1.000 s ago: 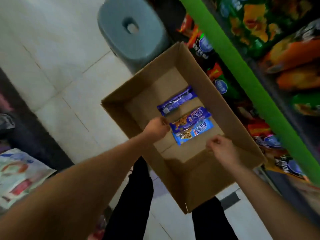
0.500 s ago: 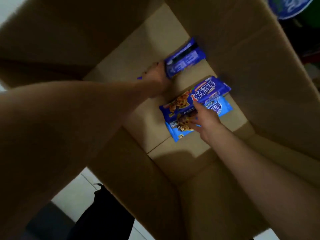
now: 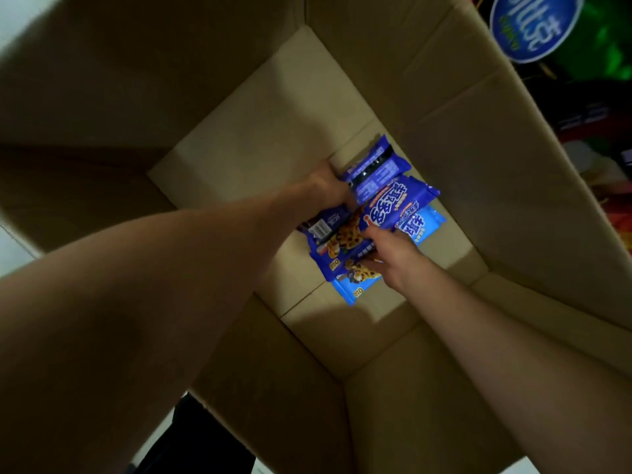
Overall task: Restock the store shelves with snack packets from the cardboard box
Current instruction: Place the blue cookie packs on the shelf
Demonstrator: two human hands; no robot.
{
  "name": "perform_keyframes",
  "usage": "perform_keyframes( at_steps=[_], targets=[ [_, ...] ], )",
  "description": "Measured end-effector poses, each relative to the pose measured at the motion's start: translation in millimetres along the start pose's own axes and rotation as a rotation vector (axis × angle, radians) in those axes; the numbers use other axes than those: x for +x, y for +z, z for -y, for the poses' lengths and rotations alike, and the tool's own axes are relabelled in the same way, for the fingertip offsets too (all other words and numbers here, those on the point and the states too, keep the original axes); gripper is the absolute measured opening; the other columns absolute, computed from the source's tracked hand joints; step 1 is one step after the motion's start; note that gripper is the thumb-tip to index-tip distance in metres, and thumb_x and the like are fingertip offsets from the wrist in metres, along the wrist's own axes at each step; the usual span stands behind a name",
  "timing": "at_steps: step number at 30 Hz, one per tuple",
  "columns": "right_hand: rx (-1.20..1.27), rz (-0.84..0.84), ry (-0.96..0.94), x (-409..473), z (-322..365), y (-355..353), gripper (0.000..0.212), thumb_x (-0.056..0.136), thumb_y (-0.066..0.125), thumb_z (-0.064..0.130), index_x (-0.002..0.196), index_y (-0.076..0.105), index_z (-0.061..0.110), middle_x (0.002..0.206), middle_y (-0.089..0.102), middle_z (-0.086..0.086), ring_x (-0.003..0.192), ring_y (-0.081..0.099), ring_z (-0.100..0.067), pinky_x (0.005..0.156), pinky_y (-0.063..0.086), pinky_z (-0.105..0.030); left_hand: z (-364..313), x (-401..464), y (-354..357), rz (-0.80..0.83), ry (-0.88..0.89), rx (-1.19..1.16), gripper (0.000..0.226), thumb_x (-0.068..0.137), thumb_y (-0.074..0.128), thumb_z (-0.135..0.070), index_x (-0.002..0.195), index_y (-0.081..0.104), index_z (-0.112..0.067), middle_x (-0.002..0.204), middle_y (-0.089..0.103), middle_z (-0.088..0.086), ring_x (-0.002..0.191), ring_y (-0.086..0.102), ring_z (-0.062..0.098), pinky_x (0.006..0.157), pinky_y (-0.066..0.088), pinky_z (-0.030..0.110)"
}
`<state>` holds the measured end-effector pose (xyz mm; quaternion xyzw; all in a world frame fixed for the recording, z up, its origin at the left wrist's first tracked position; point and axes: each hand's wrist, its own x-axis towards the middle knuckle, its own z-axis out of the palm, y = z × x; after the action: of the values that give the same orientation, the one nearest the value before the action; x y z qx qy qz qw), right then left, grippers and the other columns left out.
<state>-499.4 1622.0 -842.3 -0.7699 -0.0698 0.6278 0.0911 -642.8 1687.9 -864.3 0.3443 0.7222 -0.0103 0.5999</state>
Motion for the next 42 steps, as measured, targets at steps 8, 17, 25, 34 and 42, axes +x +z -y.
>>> perform_keyframes(
  at_steps=[8, 17, 25, 34, 42],
  targets=[
    [-0.204, -0.013, -0.072, 1.0, -8.7, -1.7, 0.027, 0.089, 0.060, 0.007, 0.116, 0.061, 0.007, 0.108, 0.072, -0.018, 0.083, 0.071, -0.031, 0.064, 0.061, -0.036, 22.2, -15.4, 12.4, 0.021, 0.039, -0.071, 0.041, 0.073, 0.084, -0.014, 0.097, 0.052, -0.021, 0.089, 0.058, 0.001, 0.087, 0.057, 0.022, 0.054, 0.043, 0.025],
    [0.229, 0.000, -0.031, -2.6, -16.5, 0.6, 0.046, 0.085, 0.075, 0.035, 0.122, 0.057, 0.014, 0.108, 0.074, -0.013, 0.077, 0.075, -0.023, 0.062, 0.061, -0.037, 48.3, -48.9, 45.0, 0.080, 0.352, 0.153, 0.057, 0.084, 0.068, -0.011, 0.139, 0.053, -0.016, 0.130, 0.051, 0.013, 0.113, 0.057, 0.028, 0.084, 0.037, 0.018],
    [0.071, -0.197, 0.002, 2.6, -25.6, -0.9, 0.051, 0.074, 0.084, 0.027, 0.110, 0.048, 0.019, 0.108, 0.069, -0.011, 0.092, 0.069, -0.034, 0.082, 0.058, -0.057, 58.2, -58.4, 50.3, 0.170, 0.050, -0.429, 0.017, 0.095, 0.063, -0.009, 0.112, 0.067, -0.010, 0.082, 0.063, 0.000, 0.067, 0.057, 0.006, 0.055, 0.046, 0.012],
    [-0.278, 0.310, -0.182, -16.9, -30.8, -41.2, 0.071, 0.070, 0.061, 0.081, 0.113, 0.067, 0.025, 0.097, 0.078, -0.002, 0.087, 0.075, -0.022, 0.074, 0.061, -0.039, 62.8, -55.2, 20.5, 0.770, -0.126, -0.716, 0.016, 0.077, 0.068, -0.021, 0.079, 0.082, -0.014, 0.086, 0.079, 0.008, 0.074, 0.076, 0.021, 0.066, 0.061, 0.031],
    [-0.070, -0.262, 0.076, 10.3, -68.5, -91.8, 0.056, 0.083, 0.078, 0.038, 0.128, 0.056, 0.014, 0.122, 0.066, -0.005, 0.102, 0.063, -0.022, 0.077, 0.047, -0.035, 80.4, -58.4, 38.7, 0.567, -0.109, -0.675, 0.029, 0.087, 0.067, -0.012, 0.114, 0.058, -0.017, 0.086, 0.078, 0.006, 0.071, 0.075, 0.021, 0.063, 0.061, 0.034]
  ],
)
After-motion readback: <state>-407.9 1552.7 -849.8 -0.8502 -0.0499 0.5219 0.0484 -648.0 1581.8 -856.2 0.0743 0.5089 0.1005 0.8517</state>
